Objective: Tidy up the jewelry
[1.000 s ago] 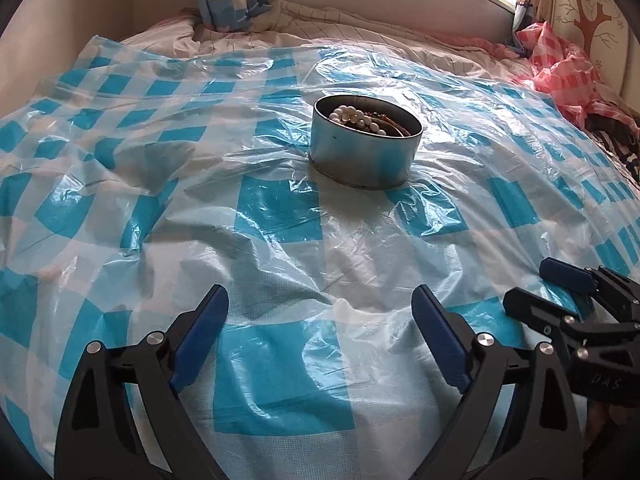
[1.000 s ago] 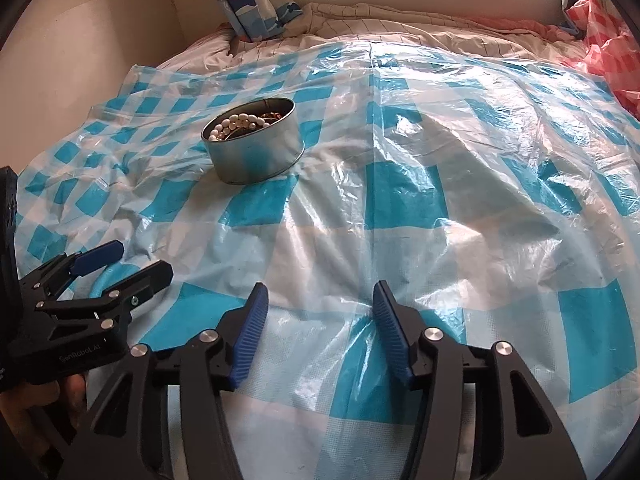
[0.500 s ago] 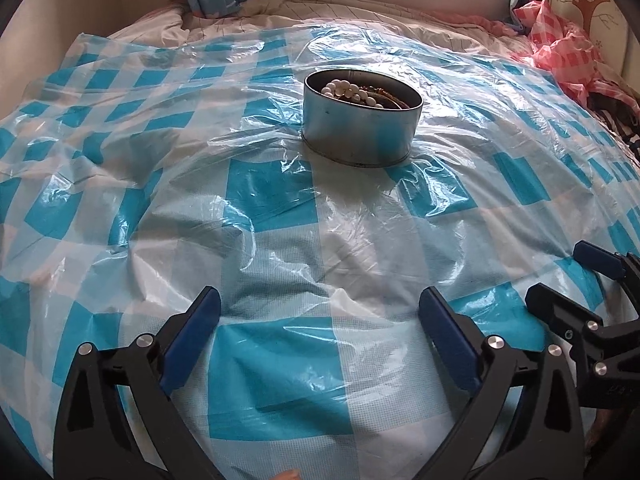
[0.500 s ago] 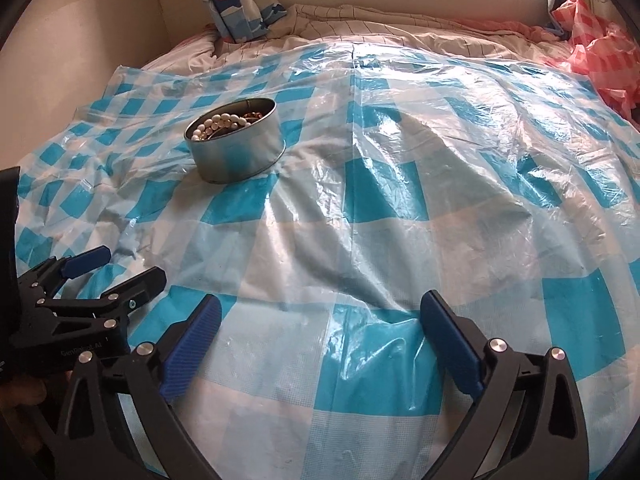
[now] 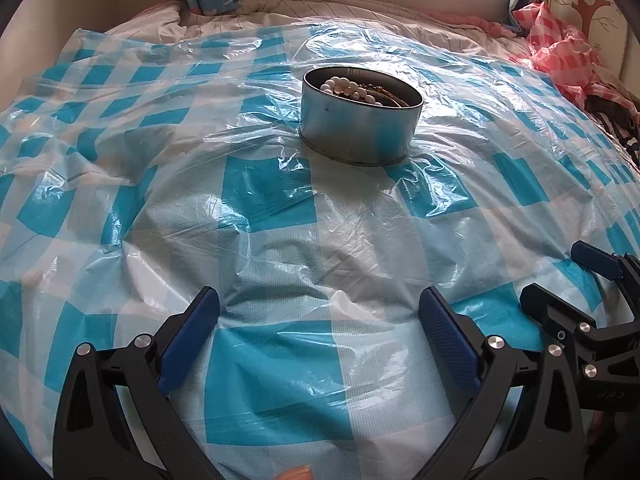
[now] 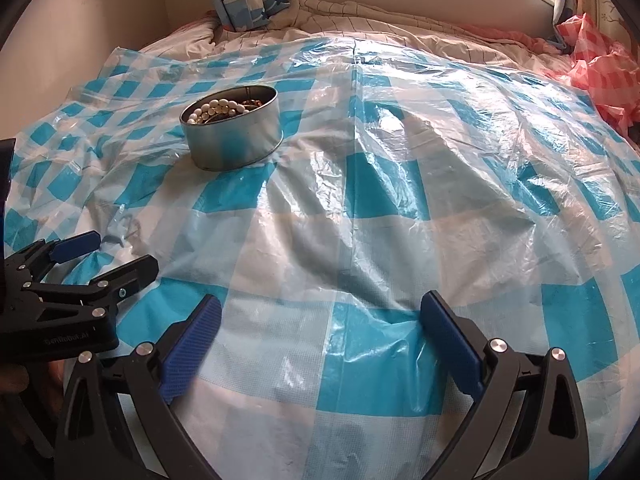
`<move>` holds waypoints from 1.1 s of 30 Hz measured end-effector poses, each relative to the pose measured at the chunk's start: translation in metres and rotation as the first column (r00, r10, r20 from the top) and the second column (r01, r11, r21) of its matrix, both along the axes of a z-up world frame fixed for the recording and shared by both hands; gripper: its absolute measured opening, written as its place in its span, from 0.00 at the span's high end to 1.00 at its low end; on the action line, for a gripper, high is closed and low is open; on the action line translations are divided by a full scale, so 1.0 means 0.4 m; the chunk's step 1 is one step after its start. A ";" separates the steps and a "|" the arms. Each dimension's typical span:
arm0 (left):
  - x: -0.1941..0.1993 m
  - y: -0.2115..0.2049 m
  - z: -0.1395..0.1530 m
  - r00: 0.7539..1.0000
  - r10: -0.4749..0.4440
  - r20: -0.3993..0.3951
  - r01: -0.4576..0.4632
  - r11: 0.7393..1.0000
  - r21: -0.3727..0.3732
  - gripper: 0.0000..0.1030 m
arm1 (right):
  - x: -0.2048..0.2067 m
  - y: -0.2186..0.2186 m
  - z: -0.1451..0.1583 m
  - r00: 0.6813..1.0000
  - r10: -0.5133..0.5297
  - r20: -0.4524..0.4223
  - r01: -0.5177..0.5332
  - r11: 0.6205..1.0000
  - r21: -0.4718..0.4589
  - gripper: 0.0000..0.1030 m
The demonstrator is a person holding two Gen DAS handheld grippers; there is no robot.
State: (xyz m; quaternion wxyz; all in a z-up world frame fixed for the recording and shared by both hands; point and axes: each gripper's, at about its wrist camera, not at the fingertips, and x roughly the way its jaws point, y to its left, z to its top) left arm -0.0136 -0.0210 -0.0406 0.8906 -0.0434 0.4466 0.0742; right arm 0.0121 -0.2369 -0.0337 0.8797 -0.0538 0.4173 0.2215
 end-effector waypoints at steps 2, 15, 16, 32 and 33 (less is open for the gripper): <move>0.000 0.001 -0.001 1.000 0.001 0.003 -0.001 1.000 -0.002 0.07 | 0.000 0.002 0.000 1.000 -0.005 0.010 0.005 1.000 -0.004 0.07; 0.000 0.004 -0.002 1.000 0.003 0.009 -0.003 1.000 -0.009 0.07 | 0.002 0.000 0.002 1.000 -0.017 0.025 0.017 1.000 0.000 0.07; 0.000 0.003 -0.002 1.000 0.003 0.009 -0.003 1.000 -0.009 0.07 | 0.002 0.001 0.001 1.000 -0.017 0.025 0.017 1.000 0.001 0.07; 0.001 0.002 -0.004 1.000 0.005 0.003 -0.005 1.000 -0.009 0.07 | 0.002 0.000 0.001 1.000 -0.018 0.024 0.018 1.000 -0.003 0.07; 0.002 0.003 -0.004 1.000 0.005 0.002 -0.005 1.000 -0.008 0.07 | 0.002 0.000 0.001 1.000 -0.018 0.024 0.018 1.000 -0.003 0.07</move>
